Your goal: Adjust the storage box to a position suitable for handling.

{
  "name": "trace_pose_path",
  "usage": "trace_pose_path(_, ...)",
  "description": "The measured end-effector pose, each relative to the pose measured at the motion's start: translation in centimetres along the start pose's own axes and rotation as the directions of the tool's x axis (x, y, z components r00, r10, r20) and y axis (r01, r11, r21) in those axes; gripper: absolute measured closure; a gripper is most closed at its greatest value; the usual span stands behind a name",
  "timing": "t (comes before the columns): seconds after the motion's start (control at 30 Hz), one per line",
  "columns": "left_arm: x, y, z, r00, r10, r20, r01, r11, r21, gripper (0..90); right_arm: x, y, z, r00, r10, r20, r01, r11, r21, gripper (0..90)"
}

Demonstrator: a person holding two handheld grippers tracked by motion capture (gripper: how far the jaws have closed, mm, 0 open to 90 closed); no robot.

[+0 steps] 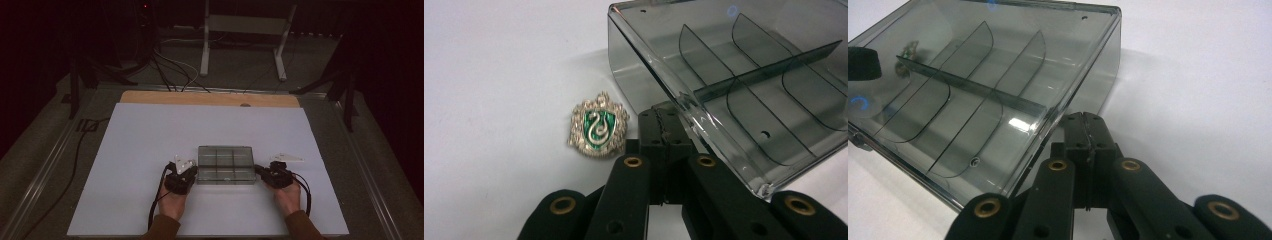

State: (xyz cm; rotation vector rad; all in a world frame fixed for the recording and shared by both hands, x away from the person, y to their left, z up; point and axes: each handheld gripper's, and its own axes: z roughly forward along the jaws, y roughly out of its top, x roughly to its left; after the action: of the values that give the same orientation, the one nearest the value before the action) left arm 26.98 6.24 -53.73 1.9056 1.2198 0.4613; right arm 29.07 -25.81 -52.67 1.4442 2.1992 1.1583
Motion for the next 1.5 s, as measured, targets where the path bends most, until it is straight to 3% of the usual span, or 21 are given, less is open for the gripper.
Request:
trace_pose_path(0.37, 0.1, -0.2, -0.3, 1.0000, 0.002, -0.008, -0.002, 1.0000, 0.008, 90.0, 0.5, -0.2, 0.0, 0.9998, -0.021, 0.004, 0.021, 1.000, -0.003, 90.0)
trace_pose_path(0.5, 0.2, -0.4, -0.3, 0.9998, -0.020, -0.001, 0.020, 0.9997, 0.011, 90.0, 0.5, -0.1, -0.1, 0.9993, -0.036, 0.012, 0.036, 0.999, -0.021, 90.0)
trace_pose_path(0.67, 0.5, -0.5, -0.8, 0.9991, -0.042, 0.004, 0.042, 0.9991, -0.009, 88.9, 0.0, 0.3, -1.1, 0.9945, -0.050, 0.092, 0.054, 0.997, -0.046, 89.8)
trace_pose_path(0.83, 0.5, -0.4, -1.3, 0.9988, -0.047, 0.016, 0.048, 0.9979, -0.043, 82.3, -0.3, 0.6, -2.0, 0.9900, -0.052, 0.131, 0.063, 0.995, -0.081, 73.0)
trace_pose_path(0.93, 0.9, -0.2, -2.0, 0.9991, -0.033, 0.025, 0.035, 0.9956, -0.087, 70.9, -0.5, 0.7, -2.7, 0.9921, -0.030, 0.122, 0.044, 0.993, -0.114, 54.1)
trace_pose_path(1.0, 1.1, -0.1, -2.3, 0.9989, -0.033, 0.033, 0.036, 0.9944, -0.099, 62.9, -0.8, 0.9, -3.0, 0.9969, -0.008, 0.078, 0.018, 0.992, -0.122, 43.7)
trace_pose_path(1.03, 1.2, 0.0, -2.5, 0.9987, -0.035, 0.037, 0.039, 0.9930, -0.112, 62.9, -0.8, 0.9, -3.0, 0.9969, -0.008, 0.078, 0.018, 0.992, -0.122, 43.7)
trace_pose_path(1.07, 1.4, 0.1, -2.8, 0.9987, -0.034, 0.038, 0.038, 0.9914, -0.125, 60.4, -0.9, 0.9, -3.1, 0.9976, 0.005, 0.069, 0.004, 0.992, -0.127, 37.9)
trace_pose_path(1.13, 1.6, 0.5, -3.4, 0.9988, -0.026, 0.042, 0.031, 0.9888, -0.146, 46.5, -1.2, 0.8, -3.4, 0.9973, 0.014, 0.072, -0.004, 0.990, -0.138, 21.4)
trace_pose_path(1.17, 1.6, 0.6, -3.6, 0.9990, -0.017, 0.042, 0.023, 0.9879, -0.153, 41.9, -1.3, 0.7, -3.5, 0.9972, 0.016, 0.073, -0.006, 0.990, -0.138, 17.3)
trace_pose_path(1.3, 1.5, 0.9, -4.1, 0.9989, 0.012, 0.044, -0.004, 0.9854, -0.170, 21.2, -1.5, 0.5, -3.9, 0.9971, 0.008, 0.076, 0.003, 0.990, -0.144, 10.5)
trace_pose_path(1.33, 1.4, 1.0, -4.3, 0.9985, 0.025, 0.049, -0.016, 0.9838, -0.178, 21.2, -1.6, 0.4, -4.1, 0.9971, 0.008, 0.076, 0.003, 0.990, -0.143, 7.5)
trace_pose_path(1.37, 1.2, 1.2, -4.7, 0.9970, 0.046, 0.062, -0.033, 0.9812, -0.190, 12.7, -1.8, 0.2, -4.4, 0.9978, 0.002, 0.066, 0.007, 0.990, -0.139, 2.4)
trace_pose_path(1.43, 1.0, 1.5, -5.0, 0.9950, 0.065, 0.077, -0.049, 0.9804, -0.191, 2.5, -2.0, 0.1, -4.6, 0.9978, 0.002, 0.067, 0.008, 0.989, -0.149, 1.6)
trace_pose_path(1.5, 0.6, 1.5, -5.3, 0.9924, 0.088, 0.086, -0.069, 0.9762, -0.206, 1.3, -2.1, -0.1, -4.9, 0.9981, 0.000, 0.061, 0.010, 0.987, -0.159, 0.5)
